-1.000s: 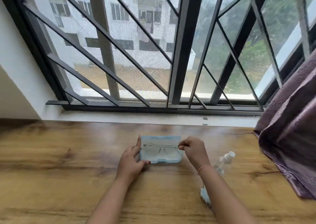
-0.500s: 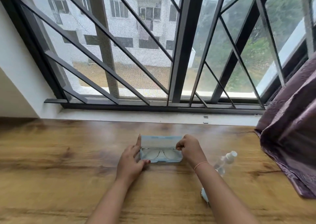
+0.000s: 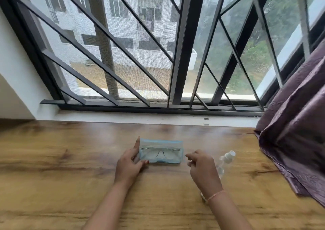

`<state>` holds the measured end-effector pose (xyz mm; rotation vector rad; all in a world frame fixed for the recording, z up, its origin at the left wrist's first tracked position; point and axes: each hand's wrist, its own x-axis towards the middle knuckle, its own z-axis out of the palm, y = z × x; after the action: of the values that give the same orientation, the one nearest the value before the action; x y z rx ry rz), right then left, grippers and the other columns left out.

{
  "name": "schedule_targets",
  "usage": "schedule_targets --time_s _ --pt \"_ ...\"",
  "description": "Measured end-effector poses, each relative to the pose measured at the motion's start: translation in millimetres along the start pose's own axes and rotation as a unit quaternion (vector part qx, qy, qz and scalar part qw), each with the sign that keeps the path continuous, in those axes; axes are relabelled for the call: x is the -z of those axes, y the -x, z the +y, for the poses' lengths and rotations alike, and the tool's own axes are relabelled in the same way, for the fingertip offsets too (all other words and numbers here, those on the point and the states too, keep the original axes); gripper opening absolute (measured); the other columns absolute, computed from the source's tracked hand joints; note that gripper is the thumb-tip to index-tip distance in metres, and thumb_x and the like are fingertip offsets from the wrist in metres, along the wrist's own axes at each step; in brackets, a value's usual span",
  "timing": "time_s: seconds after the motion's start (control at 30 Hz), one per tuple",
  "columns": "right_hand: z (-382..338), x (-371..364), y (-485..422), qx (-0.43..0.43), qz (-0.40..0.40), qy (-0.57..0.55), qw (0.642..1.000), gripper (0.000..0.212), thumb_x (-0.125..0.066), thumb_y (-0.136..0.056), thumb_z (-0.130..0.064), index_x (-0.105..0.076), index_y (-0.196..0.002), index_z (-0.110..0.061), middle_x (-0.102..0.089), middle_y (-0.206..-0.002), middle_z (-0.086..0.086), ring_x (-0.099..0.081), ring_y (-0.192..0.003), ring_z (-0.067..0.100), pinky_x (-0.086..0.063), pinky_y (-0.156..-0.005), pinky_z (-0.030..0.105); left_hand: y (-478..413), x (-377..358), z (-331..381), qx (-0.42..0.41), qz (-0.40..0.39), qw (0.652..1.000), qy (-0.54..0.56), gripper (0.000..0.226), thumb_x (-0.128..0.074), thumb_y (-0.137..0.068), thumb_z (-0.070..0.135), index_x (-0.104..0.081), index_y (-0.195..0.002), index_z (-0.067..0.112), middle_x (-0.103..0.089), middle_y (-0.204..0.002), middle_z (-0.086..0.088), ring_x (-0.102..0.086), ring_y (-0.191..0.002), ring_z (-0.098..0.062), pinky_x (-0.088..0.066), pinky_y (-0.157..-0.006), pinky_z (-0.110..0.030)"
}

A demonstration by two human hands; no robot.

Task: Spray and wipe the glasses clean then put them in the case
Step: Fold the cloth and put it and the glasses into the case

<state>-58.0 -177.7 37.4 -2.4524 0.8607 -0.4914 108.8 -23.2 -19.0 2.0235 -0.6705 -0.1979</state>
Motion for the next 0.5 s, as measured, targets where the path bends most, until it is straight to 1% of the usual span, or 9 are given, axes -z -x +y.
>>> schedule_targets --time_s 0.07,0.13,0.17,0.2,0.23,0.3,0.37,0.43,0.5 --pt "6.6 6.8 30.1 -0.007 0.006 0.015 1.0 0.027 -0.063 -0.071 0.011 -0.073 -0.088 -0.008 -0.064 -0.082 0.004 -0.058 -0.074 0.016 -0.039 -0.071 0.014 1.8 0.0 -2.1 0.003 0.004 1.0 0.01 0.079 -0.077 -0.067 0.011 -0.042 -0.134 0.03 -0.061 -0.087 0.008 -0.058 -0.084 -0.011 -0.037 -0.062 -0.008" --pt "19.2 9.7 56.8 -0.016 0.019 0.038 0.999 0.028 -0.076 -0.061 0.006 -0.073 -0.08 -0.013 -0.064 -0.078 -0.003 -0.059 -0.067 0.013 -0.036 -0.07 0.011 3.1 0.0 -4.7 0.012 0.017 1.0 0.015 0.063 -0.078 -0.066 0.007 -0.057 -0.124 0.016 -0.063 -0.095 0.006 -0.06 -0.088 -0.015 -0.042 -0.069 -0.018" --pt "27.3 8.4 68.2 -0.017 0.023 0.058 0.998 0.031 -0.082 -0.052 0.003 -0.072 -0.077 -0.014 -0.064 -0.075 -0.003 -0.061 -0.064 0.016 -0.039 -0.066 0.012 5.5 1.1 -4.3 0.019 0.021 0.999 0.023 0.057 -0.077 -0.066 0.005 -0.06 -0.119 0.014 -0.063 -0.097 0.003 -0.061 -0.089 -0.018 -0.046 -0.072 -0.022" --pt "35.4 6.0 77.7 -0.017 0.03 0.087 0.996 0.037 -0.086 -0.045 0.0 -0.073 -0.077 -0.013 -0.065 -0.074 -0.002 -0.063 -0.063 0.019 -0.044 -0.061 0.014 8.7 2.1 -3.2 0.021 0.025 0.999 0.03 0.062 -0.077 -0.066 0.003 -0.057 -0.123 0.017 -0.063 -0.096 0.001 -0.061 -0.088 -0.02 -0.049 -0.074 -0.026" --pt "42.8 3.2 85.3 -0.016 0.037 0.115 0.993 0.042 -0.088 -0.041 -0.003 -0.074 -0.08 -0.012 -0.067 -0.075 0.001 -0.064 -0.065 0.024 -0.051 -0.059 0.022 12.8 3.6 -1.4 0.019 0.028 0.999 0.034 0.071 -0.077 -0.066 0.003 -0.051 -0.13 0.022 -0.062 -0.094 0.001 -0.061 -0.087 -0.019 -0.05 -0.075 -0.027" --pt "55.3 -2.8 93.4 -0.012 0.043 0.143 0.989 0.045 -0.087 -0.041 -0.006 -0.075 -0.084 -0.012 -0.069 -0.081 0.008 -0.065 -0.069 0.03 -0.056 -0.057 0.032 21.9 6.3 2.4 0.005 0.043 0.999 0.025 0.078 -0.078 -0.067 0.005 -0.044 -0.134 0.023 -0.06 -0.095 0.006 -0.058 -0.088 -0.015 -0.045 -0.074 -0.022" --pt "61.9 -3.4 97.3 -0.01 0.052 0.149 0.987 0.033 -0.083 -0.046 -0.006 -0.075 -0.076 -0.015 -0.069 -0.076 0.006 -0.064 -0.063 0.029 -0.053 -0.055 0.026 36.0 9.1 6.7 -0.002 0.065 0.998 0.005 0.075 -0.08 -0.066 0.008 -0.046 -0.133 0.018 -0.057 -0.101 0.01 -0.055 -0.094 -0.012 -0.041 -0.077 -0.021" --pt "58.3 0.0 97.2 -0.005 0.067 0.123 0.99 0.026 -0.079 -0.046 0.0 -0.073 -0.065 -0.017 -0.068 -0.065 0.002 -0.064 -0.056 0.027 -0.045 -0.053 0.022 51.5 8.9 6.0 0.029 0.084 0.996 0.017 0.066 -0.081 -0.065 0.01 -0.055 -0.126 0.014 -0.06 -0.106 0.007 -0.057 -0.097 -0.014 -0.045 -0.082 -0.027" --pt "44.1 6.4 92.9 -0.064 0.092 0.019 0.994 0.02 -0.076 -0.056 0.001 -0.076 -0.065 -0.017 -0.07 -0.063 0.004 -0.065 -0.055 0.021 -0.039 -0.054 0.02 67.2 7.8 10.2 0.075 0.086 0.993 0.039 0.05 -0.082 -0.064 0.009 -0.067 -0.112 0.013 -0.067 -0.101 0.001 -0.063 -0.092 -0.017 -0.05 -0.081 -0.029"
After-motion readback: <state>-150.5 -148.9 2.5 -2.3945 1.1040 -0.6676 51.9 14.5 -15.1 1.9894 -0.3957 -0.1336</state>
